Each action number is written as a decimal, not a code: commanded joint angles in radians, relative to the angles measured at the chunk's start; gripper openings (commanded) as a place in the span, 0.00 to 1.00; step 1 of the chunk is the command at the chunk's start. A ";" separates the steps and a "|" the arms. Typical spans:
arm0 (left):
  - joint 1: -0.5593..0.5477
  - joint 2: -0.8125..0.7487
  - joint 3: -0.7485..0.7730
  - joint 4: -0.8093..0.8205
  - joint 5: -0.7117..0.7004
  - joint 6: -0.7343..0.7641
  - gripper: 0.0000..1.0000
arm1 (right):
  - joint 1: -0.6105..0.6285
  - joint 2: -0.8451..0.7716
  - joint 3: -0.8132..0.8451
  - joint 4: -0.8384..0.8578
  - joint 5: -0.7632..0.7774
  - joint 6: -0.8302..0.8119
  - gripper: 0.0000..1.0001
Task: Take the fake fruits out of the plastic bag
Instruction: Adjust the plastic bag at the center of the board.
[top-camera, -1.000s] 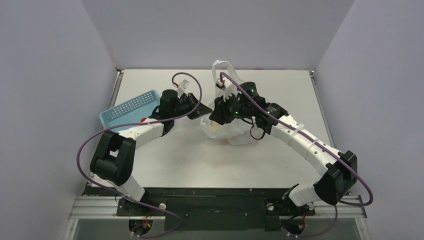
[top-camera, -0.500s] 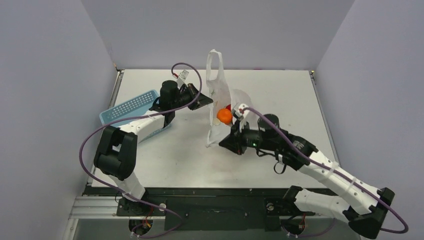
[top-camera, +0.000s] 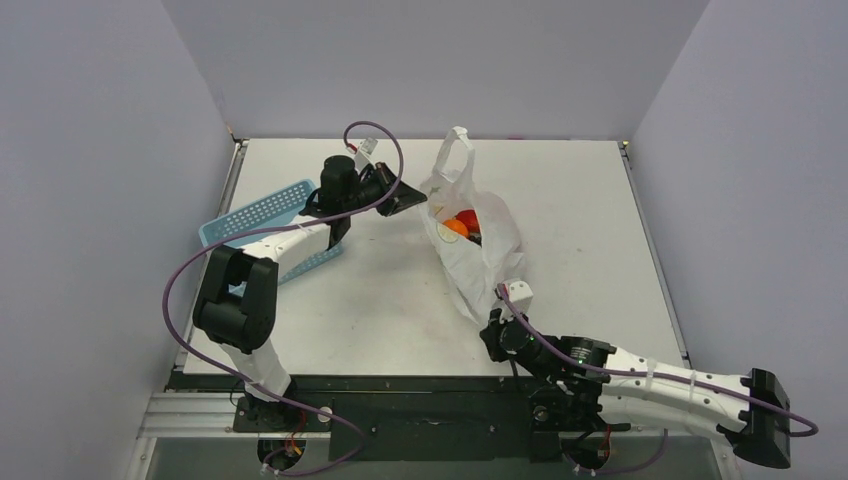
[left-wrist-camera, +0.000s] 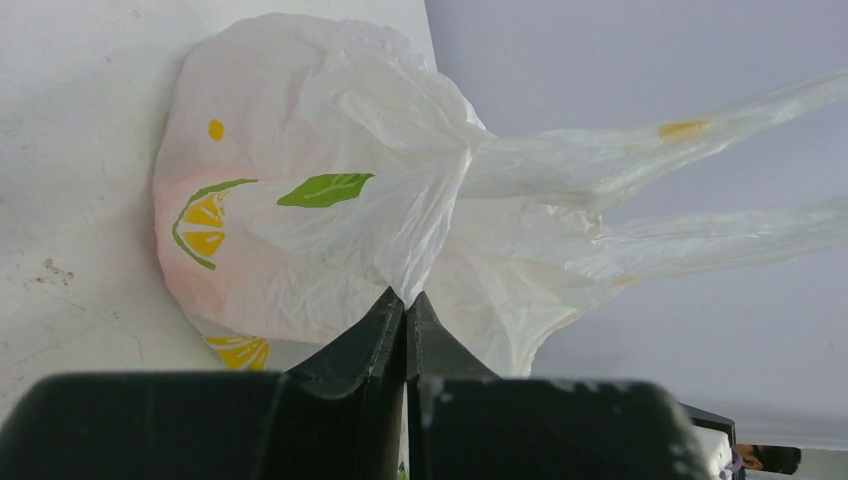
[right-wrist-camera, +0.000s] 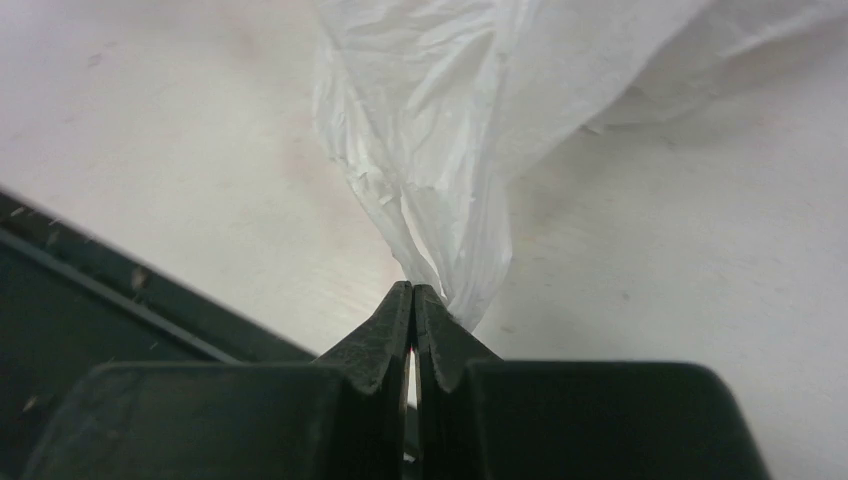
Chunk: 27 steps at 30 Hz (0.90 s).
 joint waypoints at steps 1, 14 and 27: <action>0.007 -0.038 -0.007 0.073 0.042 -0.026 0.00 | -0.045 0.063 -0.032 0.028 0.236 0.200 0.00; -0.029 -0.183 -0.057 -0.218 -0.038 0.207 0.41 | -0.203 0.177 0.028 0.153 -0.035 0.062 0.00; -0.329 -0.362 -0.322 -0.055 -0.364 0.150 0.48 | -0.205 0.126 0.055 0.160 -0.121 0.035 0.00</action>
